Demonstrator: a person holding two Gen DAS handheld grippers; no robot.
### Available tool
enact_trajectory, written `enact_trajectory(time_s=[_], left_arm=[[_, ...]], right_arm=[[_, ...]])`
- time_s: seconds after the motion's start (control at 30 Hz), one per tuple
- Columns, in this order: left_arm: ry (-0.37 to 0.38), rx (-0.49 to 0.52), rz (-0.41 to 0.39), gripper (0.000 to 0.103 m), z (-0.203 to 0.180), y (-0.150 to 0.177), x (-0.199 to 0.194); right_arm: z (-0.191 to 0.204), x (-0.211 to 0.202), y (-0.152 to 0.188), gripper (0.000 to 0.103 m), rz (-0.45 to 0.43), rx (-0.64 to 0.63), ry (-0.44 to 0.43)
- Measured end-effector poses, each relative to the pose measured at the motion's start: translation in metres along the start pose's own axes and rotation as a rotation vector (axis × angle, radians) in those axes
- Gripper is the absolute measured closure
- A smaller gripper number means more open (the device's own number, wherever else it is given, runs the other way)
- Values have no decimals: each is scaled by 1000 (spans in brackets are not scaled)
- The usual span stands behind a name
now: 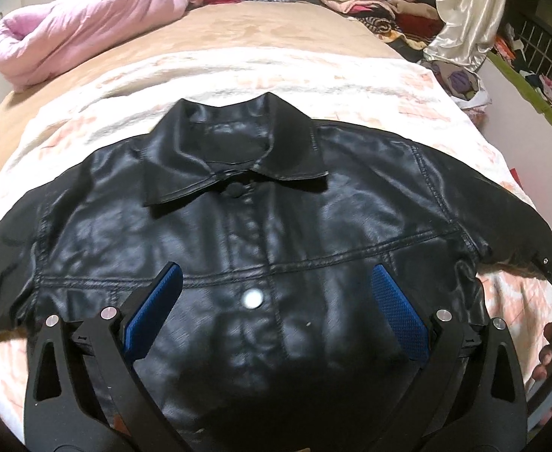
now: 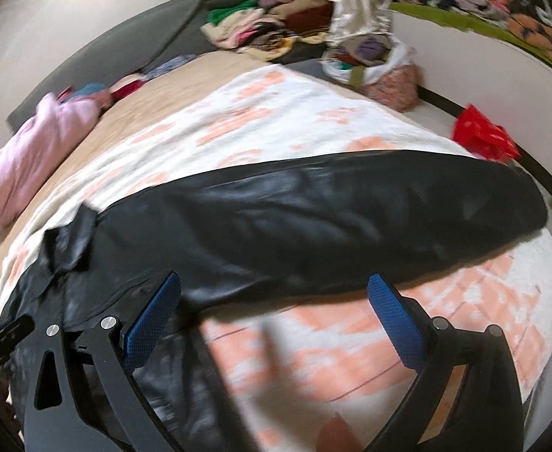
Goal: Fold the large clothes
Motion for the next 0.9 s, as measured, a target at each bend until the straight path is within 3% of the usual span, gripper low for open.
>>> enact_trajectory(time_s=[0.3, 0.6, 0.73, 0.83, 0.87, 0.9], left_arm=[[17, 40, 17, 9, -21, -12, 29], [10, 47, 21, 9, -32, -23, 47], [12, 37, 16, 9, -34, -29, 51], [21, 28, 8, 9, -35, -32, 51], [22, 26, 7, 9, -36, -32, 51], [24, 25, 9, 9, -36, -32, 51]], right_arm=[[-78, 34, -12, 4, 23, 244, 145], [-151, 64, -21, 4, 68, 530, 206], [-179, 85, -23, 4, 98, 660, 180], [-195, 94, -25, 4, 67, 752, 141], [-197, 96, -27, 10, 52, 765, 127], [-198, 97, -31, 37, 36, 768, 117]])
Point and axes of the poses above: each gripper's, at about its wrist camera, not at the fingertips, and x roughly the way its jaws point, z to its left, y to its underside, the point moved 1 cm from there along x, roughly the way its jaws point, and after that the axes turned 11 degrees about y, right-handed, at the moved point
